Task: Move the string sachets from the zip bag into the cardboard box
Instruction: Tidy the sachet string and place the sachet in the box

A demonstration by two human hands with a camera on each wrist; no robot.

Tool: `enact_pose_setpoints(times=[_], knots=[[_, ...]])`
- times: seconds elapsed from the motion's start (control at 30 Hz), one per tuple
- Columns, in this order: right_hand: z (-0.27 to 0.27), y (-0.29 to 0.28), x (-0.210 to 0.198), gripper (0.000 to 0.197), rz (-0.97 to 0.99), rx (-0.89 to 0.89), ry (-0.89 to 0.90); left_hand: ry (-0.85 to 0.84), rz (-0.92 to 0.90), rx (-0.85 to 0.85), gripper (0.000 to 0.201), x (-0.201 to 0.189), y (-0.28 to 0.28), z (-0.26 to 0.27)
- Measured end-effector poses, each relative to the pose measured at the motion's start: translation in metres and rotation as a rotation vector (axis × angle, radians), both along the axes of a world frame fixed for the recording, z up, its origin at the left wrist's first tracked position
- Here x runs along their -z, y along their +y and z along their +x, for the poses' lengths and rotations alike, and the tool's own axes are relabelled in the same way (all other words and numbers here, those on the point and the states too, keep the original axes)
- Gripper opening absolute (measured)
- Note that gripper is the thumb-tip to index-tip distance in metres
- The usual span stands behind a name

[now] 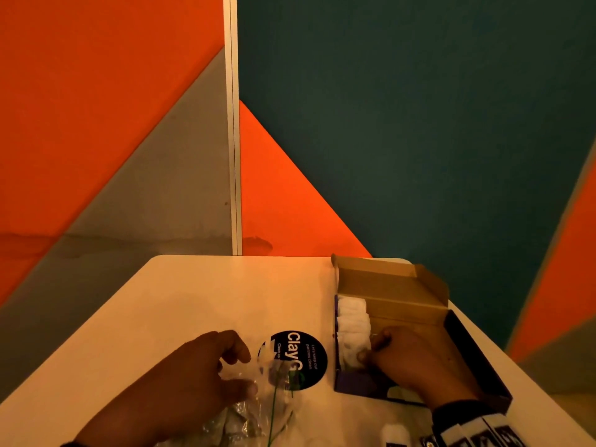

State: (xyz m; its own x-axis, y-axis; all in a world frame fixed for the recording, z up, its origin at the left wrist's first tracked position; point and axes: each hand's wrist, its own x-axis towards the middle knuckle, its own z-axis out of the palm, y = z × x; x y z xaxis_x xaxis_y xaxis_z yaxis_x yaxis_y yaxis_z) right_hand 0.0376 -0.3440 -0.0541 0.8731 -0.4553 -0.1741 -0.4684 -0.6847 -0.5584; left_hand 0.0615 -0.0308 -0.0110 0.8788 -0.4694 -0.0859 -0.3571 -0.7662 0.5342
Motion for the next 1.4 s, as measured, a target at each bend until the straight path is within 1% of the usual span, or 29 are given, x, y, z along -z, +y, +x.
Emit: enact_pose_setpoints(times=[0.03, 0.13, 0.17, 0.23, 0.3, 0.37, 0.43, 0.47, 0.53, 0.6, 0.67, 0.7, 0.73, 0.83, 0.93, 1.0, 1.07, 1.17, 1.23, 1.3, 1.4], knots=[[-0.002, 0.0, -0.002, 0.02, 0.001, -0.004, -0.017, 0.036, 0.058, 0.041, 0.04, 0.0, 0.002, 0.0], [-0.011, 0.005, -0.019, 0.022, -0.024, -0.008, -0.123, 0.086, 0.201, 0.136, 0.078, 0.003, 0.007, 0.002], [-0.014, 0.01, -0.025, 0.021, -0.054, -0.022, -0.175, 0.09, 0.226, 0.142, 0.087, 0.005, 0.008, 0.003], [-0.02, 0.023, -0.04, 0.02, -0.063, -0.085, -0.282, 0.114, 0.251, 0.12, 0.097, 0.011, 0.007, 0.005], [-0.025, 0.041, -0.051, 0.011, 0.005, -0.225, -0.32, 0.13, 0.262, 0.099, 0.105, 0.016, 0.007, 0.007], [-0.028, 0.062, -0.051, 0.007, 0.018, -0.426, -0.216, 0.139, 0.279, 0.093, 0.108, 0.019, 0.008, 0.009], [-0.029, 0.082, -0.041, 0.014, -0.069, -0.602, -0.077, 0.117, 0.291, 0.112, 0.105, 0.021, 0.009, 0.011], [-0.027, 0.091, -0.033, 0.018, -0.135, -0.658, -0.029, 0.098, 0.298, 0.128, 0.102, 0.021, 0.009, 0.011], [-0.025, 0.102, -0.021, 0.022, -0.208, -0.687, 0.03, 0.056, 0.302, 0.169, 0.091, 0.02, 0.009, 0.012], [-0.025, 0.106, -0.014, 0.025, -0.198, -0.688, 0.036, 0.007, 0.303, 0.208, 0.069, 0.022, 0.008, 0.013], [-0.023, 0.105, -0.009, 0.042, -0.172, -0.747, 0.008, -0.034, 0.304, 0.232, 0.05, 0.025, 0.008, 0.014], [-0.021, 0.104, -0.007, 0.047, -0.16, -0.789, -0.013, -0.044, 0.297, 0.243, 0.044, 0.026, 0.008, 0.016], [-0.019, 0.105, -0.006, 0.047, -0.151, -0.831, -0.026, -0.039, 0.289, 0.249, 0.04, 0.028, 0.008, 0.017], [-0.012, 0.104, 0.005, 0.048, -0.155, -0.907, -0.059, -0.008, 0.288, 0.23, 0.041, 0.028, 0.006, 0.015], [-0.009, 0.1, 0.012, 0.048, -0.154, -0.94, -0.049, -0.022, 0.287, 0.226, 0.053, 0.027, 0.003, 0.01], [-0.008, 0.099, 0.014, 0.045, -0.175, -0.97, -0.029, -0.015, 0.294, 0.23, 0.052, 0.027, 0.002, 0.01], [-0.006, 0.099, 0.019, 0.049, -0.212, -0.972, -0.014, -0.007, 0.292, 0.231, 0.052, 0.028, 0.0, 0.011], [-0.003, 0.097, 0.023, 0.053, -0.246, -0.93, -0.018, -0.025, 0.294, 0.215, 0.056, 0.029, -0.001, 0.01], [-0.003, 0.094, 0.023, 0.054, -0.214, -0.878, -0.058, -0.049, 0.302, 0.2, 0.058, 0.029, -0.002, 0.009], [-0.004, 0.094, 0.021, 0.044, -0.164, -0.838, -0.09, -0.058, 0.294, 0.188, 0.058, 0.029, -0.002, 0.009], [-0.008, 0.094, 0.012, 0.037, -0.125, -0.84, -0.116, -0.045, 0.278, 0.167, 0.057, 0.028, -0.002, 0.007]])
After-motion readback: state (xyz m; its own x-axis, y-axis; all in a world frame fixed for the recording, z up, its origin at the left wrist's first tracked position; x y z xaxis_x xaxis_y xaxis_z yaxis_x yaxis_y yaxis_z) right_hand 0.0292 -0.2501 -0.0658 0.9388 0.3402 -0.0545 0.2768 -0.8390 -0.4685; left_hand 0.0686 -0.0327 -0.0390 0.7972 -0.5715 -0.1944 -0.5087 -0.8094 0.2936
